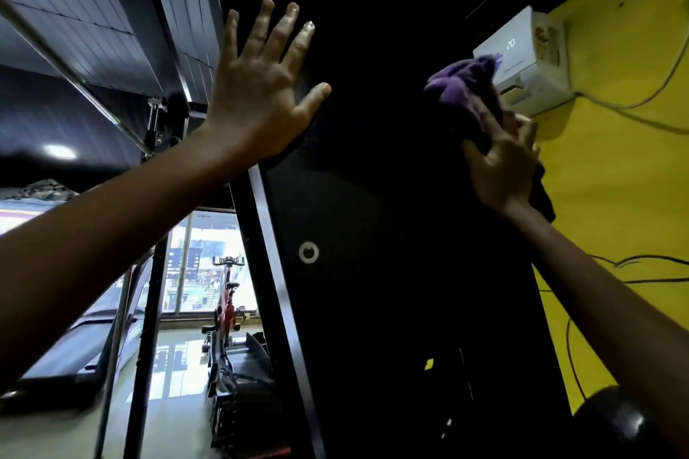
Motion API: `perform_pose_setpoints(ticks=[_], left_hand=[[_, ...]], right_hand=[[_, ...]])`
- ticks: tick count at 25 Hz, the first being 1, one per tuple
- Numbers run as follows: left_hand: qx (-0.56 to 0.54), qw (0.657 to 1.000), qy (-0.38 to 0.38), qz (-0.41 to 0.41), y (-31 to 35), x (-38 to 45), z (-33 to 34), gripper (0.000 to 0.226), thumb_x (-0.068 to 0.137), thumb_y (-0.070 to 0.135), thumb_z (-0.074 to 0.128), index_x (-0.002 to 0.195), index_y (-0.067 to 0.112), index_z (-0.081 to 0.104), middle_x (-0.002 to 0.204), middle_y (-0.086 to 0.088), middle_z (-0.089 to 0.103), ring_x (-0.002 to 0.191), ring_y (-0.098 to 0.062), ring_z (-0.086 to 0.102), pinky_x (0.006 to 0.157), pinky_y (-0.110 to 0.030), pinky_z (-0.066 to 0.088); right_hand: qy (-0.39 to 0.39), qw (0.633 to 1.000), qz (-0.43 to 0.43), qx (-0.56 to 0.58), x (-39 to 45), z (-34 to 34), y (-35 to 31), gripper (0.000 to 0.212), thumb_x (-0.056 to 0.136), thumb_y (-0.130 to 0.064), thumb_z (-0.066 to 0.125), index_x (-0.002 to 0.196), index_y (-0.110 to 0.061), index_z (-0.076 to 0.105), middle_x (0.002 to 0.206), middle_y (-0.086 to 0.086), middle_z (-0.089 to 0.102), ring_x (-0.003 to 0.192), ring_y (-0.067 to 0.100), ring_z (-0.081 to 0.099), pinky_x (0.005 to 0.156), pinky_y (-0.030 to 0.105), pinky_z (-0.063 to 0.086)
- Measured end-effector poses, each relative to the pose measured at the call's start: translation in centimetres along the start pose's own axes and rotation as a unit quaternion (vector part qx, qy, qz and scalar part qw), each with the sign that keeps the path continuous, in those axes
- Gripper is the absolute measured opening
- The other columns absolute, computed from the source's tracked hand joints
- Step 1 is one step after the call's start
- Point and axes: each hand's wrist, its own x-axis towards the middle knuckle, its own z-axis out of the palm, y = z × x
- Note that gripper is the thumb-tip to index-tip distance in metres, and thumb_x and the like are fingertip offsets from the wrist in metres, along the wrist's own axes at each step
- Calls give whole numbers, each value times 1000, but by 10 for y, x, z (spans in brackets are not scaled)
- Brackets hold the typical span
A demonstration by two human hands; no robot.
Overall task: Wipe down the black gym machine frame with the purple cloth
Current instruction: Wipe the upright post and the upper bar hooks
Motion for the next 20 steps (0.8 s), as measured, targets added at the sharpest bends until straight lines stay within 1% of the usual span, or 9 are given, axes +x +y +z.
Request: perform_pose_setpoints(ticks=[3,5,7,10,12,14,16,18,20], left_hand=[[-21,1000,10,-7,1,-1,2,72,92,55,26,151,14,21,160,-9,12,148,-26,1,116,-45,-7],[-31,999,19,-9,0,0,3,68,94,52,28,151,14,23,160,-9,13,148,-27,2,116,-45,-6],[-33,999,19,-8,0,0,2,67,95,50,29,150,13,23,159,-9,13,148,-27,3,116,-45,-6],[-31,999,10,-1,-1,-2,2,67,95,50,28,151,14,22,160,-9,12,148,-26,2,117,-46,-5],[-39,999,10,3,-2,-4,1,66,96,50,30,151,14,22,160,-9,13,148,-26,2,117,-45,-5],[-47,999,1,-2,0,-11,-1,66,95,50,30,151,14,23,160,-9,13,148,-27,2,116,-44,-5],[-70,997,-13,1,8,-30,-4,69,94,52,28,150,13,25,159,-9,14,148,-27,3,116,-41,-6],[-109,993,-18,37,23,-65,-6,69,94,54,26,147,11,33,157,-10,23,147,-27,9,116,-38,-5],[-120,989,-17,82,38,-105,-2,66,94,52,28,144,10,39,154,-10,29,146,-27,15,116,-41,-3]], right_hand=[[-5,969,247,0,-28,8,-48,64,90,-62,32,148,-38,24,156,6,20,136,34,21,106,48,23],[-2,976,218,-19,-56,18,-89,58,93,-58,33,147,-40,26,155,7,22,135,34,23,104,49,22],[31,995,88,-41,-89,30,-124,61,85,-59,34,142,-37,39,150,9,34,126,37,35,96,48,28],[-22,985,-165,-40,-118,25,-135,60,81,-58,38,136,-34,50,147,10,41,118,34,41,91,47,33],[-79,923,-370,-62,-113,13,-105,59,84,-59,35,138,-37,46,150,7,38,119,32,41,92,47,35],[-112,867,-479,-77,-97,4,-61,55,91,-59,24,140,-39,39,151,4,35,120,31,40,96,45,33],[-96,910,-395,-83,-85,-1,-18,54,91,-55,25,140,-35,37,150,7,35,121,30,39,98,45,34],[-33,988,-142,-42,-84,-2,-1,64,84,-60,32,141,-31,40,148,11,37,121,32,38,95,48,34],[15,984,176,-15,-92,3,-17,82,75,-72,20,143,-30,39,150,10,34,125,37,35,96,47,31]])
